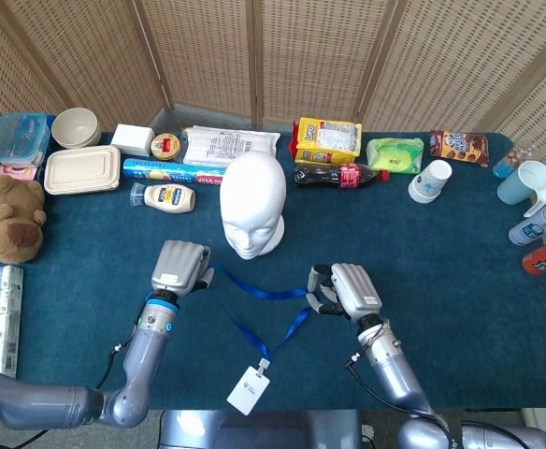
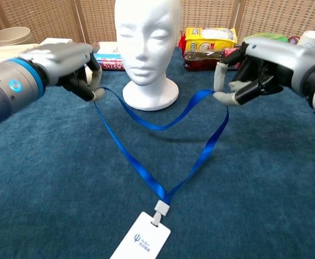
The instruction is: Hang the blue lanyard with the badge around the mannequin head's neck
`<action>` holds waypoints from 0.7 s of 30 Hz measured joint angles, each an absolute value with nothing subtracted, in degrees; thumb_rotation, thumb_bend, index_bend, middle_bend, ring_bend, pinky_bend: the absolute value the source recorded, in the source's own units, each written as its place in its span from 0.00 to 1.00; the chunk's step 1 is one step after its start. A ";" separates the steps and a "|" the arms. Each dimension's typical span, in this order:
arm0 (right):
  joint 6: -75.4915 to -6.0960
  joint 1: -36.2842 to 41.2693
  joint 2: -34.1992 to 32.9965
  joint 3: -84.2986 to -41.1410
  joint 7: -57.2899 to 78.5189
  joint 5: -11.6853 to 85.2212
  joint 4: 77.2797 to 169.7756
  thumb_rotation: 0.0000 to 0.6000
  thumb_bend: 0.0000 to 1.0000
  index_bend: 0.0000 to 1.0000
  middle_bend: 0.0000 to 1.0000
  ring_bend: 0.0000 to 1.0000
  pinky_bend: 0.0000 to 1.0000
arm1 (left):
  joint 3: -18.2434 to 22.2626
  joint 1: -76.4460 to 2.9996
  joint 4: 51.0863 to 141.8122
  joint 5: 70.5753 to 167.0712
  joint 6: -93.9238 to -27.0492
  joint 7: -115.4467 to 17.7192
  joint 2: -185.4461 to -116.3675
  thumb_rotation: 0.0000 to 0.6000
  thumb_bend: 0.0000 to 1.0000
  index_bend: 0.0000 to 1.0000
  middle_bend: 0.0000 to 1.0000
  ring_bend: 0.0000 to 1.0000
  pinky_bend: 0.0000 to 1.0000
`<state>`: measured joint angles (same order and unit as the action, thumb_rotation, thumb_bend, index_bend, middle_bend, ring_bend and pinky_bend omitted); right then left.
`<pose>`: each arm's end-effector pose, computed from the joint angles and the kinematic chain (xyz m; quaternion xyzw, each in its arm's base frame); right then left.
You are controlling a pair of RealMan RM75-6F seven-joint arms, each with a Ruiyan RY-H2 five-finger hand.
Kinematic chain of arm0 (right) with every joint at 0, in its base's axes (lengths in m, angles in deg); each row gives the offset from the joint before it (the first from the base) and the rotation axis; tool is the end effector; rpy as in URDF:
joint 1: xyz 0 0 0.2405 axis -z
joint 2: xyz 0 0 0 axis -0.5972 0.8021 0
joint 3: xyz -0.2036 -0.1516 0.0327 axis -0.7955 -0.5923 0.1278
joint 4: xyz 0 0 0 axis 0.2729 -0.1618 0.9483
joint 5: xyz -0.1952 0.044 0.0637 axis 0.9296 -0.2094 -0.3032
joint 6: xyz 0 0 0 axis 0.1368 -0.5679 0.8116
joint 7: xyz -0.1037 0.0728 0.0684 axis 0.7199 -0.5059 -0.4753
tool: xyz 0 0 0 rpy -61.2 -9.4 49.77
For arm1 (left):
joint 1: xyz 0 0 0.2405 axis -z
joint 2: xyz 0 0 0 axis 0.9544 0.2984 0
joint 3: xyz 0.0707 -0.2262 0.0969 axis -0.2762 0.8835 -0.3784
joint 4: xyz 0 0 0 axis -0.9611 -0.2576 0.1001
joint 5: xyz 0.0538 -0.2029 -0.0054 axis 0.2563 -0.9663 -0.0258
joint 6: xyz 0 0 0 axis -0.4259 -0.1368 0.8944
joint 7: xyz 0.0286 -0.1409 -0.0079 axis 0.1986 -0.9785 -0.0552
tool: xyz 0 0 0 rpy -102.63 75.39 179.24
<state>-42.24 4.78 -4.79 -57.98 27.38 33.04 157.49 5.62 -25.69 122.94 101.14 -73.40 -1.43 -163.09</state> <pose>-0.1131 -0.2826 0.0122 0.5966 -0.5458 0.4774 0.3440 -0.0947 0.3162 -0.0179 -0.6976 -0.3703 -0.3363 0.5129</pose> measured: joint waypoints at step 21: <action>-39.75 3.39 9.26 -50.04 18.46 33.53 172.42 1.00 0.57 0.70 1.00 1.00 1.00 | 10.73 -29.34 139.02 112.80 -79.40 -6.59 -150.32 0.88 0.43 0.68 1.00 1.00 1.00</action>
